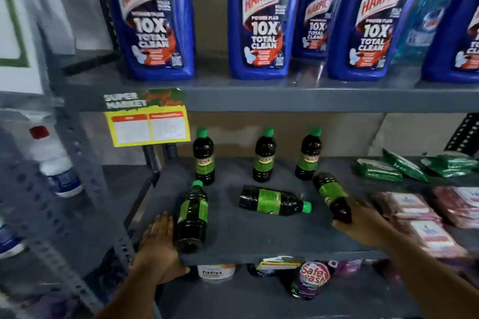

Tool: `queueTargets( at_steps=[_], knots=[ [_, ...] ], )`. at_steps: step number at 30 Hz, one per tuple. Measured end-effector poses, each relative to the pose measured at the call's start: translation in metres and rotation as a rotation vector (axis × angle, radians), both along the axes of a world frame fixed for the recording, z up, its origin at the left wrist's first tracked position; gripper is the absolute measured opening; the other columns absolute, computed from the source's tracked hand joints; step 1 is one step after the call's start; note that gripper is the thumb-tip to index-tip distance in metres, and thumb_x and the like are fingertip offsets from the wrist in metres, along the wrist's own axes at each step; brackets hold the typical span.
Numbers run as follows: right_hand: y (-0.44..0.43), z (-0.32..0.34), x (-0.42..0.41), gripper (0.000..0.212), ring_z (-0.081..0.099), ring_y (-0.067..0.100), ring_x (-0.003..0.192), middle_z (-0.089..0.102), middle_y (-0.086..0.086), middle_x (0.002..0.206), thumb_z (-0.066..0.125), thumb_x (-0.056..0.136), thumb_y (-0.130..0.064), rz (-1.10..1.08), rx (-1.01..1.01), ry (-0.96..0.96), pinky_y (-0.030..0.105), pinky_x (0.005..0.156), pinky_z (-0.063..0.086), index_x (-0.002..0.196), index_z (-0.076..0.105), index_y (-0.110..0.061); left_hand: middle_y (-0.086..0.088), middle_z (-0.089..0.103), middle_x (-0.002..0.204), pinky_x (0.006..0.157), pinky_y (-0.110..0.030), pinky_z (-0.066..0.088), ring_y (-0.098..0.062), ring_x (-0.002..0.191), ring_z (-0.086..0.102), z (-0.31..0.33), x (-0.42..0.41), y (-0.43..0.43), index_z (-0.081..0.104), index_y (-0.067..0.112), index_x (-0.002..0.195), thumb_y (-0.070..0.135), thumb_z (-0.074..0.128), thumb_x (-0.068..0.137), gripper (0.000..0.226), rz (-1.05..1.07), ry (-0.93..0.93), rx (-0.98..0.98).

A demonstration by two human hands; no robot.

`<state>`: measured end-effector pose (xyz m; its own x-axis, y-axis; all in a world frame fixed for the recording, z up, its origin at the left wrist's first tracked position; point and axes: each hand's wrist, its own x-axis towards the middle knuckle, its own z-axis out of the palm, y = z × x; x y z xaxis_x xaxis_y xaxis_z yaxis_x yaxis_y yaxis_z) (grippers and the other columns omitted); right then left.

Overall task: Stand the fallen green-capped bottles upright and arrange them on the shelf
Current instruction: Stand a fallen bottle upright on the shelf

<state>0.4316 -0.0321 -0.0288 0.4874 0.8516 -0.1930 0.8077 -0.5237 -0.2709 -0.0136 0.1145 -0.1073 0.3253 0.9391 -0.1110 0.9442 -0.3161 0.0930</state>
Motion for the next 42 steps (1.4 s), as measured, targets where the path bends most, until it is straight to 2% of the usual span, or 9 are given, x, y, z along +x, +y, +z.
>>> queueTargets(
  at_steps=[2,6,10,17,20,23,32,37,42],
  knots=[
    [-0.003,-0.013,0.0,0.093,0.063,0.036,0.093,0.057,0.02,0.119,0.072,0.065,-0.051,-0.082,0.045,0.052,0.033,0.071,0.048,0.14,0.029,-0.017,-0.016,-0.013,0.159,0.121,-0.042,0.002,-0.03,0.147,-0.008,-0.006,-0.002,0.001,-0.013,0.003,0.147,0.068,0.056,0.063,0.125,-0.021,-0.024,0.061],
    [-0.007,-0.026,-0.003,0.099,0.063,0.041,0.089,0.058,0.026,0.113,0.074,0.07,-0.033,-0.191,0.154,0.084,0.042,0.073,0.053,0.145,0.011,-0.022,-0.02,0.009,0.158,0.119,-0.049,0.017,-0.036,0.145,0.01,-0.018,-0.004,0.002,0.008,0.0,0.148,0.063,0.059,0.056,0.123,-0.045,-0.086,0.112],
    [-0.007,-0.032,-0.011,0.098,0.058,0.044,0.1,0.037,0.026,0.132,0.07,0.082,-0.026,-0.204,0.211,0.116,0.044,0.085,0.05,0.151,0.001,-0.029,-0.015,0.003,0.16,0.121,-0.044,0.008,-0.03,0.147,0.003,-0.014,-0.002,0.002,0.001,0.004,0.149,0.064,0.058,0.056,0.124,-0.024,-0.064,0.112],
    [-0.015,-0.036,-0.014,0.061,0.054,0.044,0.108,0.033,0.021,0.142,0.054,0.092,-0.017,-0.113,0.385,0.019,0.045,0.093,0.047,0.148,0.029,-0.02,-0.01,-0.006,0.16,0.121,-0.039,0.002,-0.026,0.147,-0.006,-0.008,0.001,-0.003,-0.009,0.008,0.148,0.065,0.061,0.056,0.129,0.0,-0.045,0.115],
    [-0.017,-0.019,-0.012,0.046,0.049,0.041,0.116,0.044,0.024,0.135,0.055,0.092,-0.013,-0.123,0.604,-0.013,0.041,0.095,0.042,0.137,0.047,-0.009,-0.01,-0.006,0.16,0.121,-0.04,0.002,-0.025,0.147,-0.006,-0.007,0.002,-0.005,-0.01,0.007,0.148,0.064,0.064,0.059,0.129,0.003,-0.037,0.119],
    [-0.011,0.006,-0.012,0.03,0.051,0.043,0.107,0.053,0.026,0.12,0.056,0.091,-0.006,-0.111,0.765,-0.04,0.039,0.087,0.041,0.121,0.059,-0.002,-0.012,-0.006,0.16,0.122,-0.041,0.004,-0.026,0.147,-0.005,-0.006,0.002,-0.005,-0.01,0.005,0.148,0.065,0.065,0.061,0.129,-0.003,-0.019,0.119],
    [0.048,0.057,0.013,0.039,0.054,0.041,0.105,0.057,0.023,0.118,0.059,0.091,-0.017,0.001,0.708,-0.078,0.04,0.084,0.044,0.128,0.052,-0.007,-0.008,-0.012,0.16,0.121,-0.039,-0.001,-0.022,0.146,-0.011,-0.004,0.004,-0.008,-0.015,0.009,0.147,0.065,0.066,0.055,0.134,0.029,-0.102,0.064],
    [0.063,0.066,0.02,0.038,0.059,0.037,0.096,0.061,0.019,0.113,0.061,0.089,-0.026,0.02,0.631,-0.059,0.039,0.077,0.049,0.126,0.053,-0.016,-0.01,-0.001,0.161,0.12,-0.04,0.005,-0.024,0.147,-0.002,-0.005,0.003,-0.007,-0.003,0.008,0.149,0.065,0.066,0.051,0.133,0.02,-0.127,0.113],
    [0.068,0.064,0.024,0.043,0.062,0.031,0.097,0.066,0.013,0.111,0.062,0.089,-0.029,-0.018,0.632,0.132,0.041,0.084,0.052,0.13,0.051,-0.023,-0.009,-0.001,0.16,0.12,-0.04,0.006,-0.024,0.147,-0.001,-0.004,0.003,-0.007,-0.002,0.008,0.149,0.065,0.065,0.05,0.132,0.022,-0.129,0.115]
  ],
)
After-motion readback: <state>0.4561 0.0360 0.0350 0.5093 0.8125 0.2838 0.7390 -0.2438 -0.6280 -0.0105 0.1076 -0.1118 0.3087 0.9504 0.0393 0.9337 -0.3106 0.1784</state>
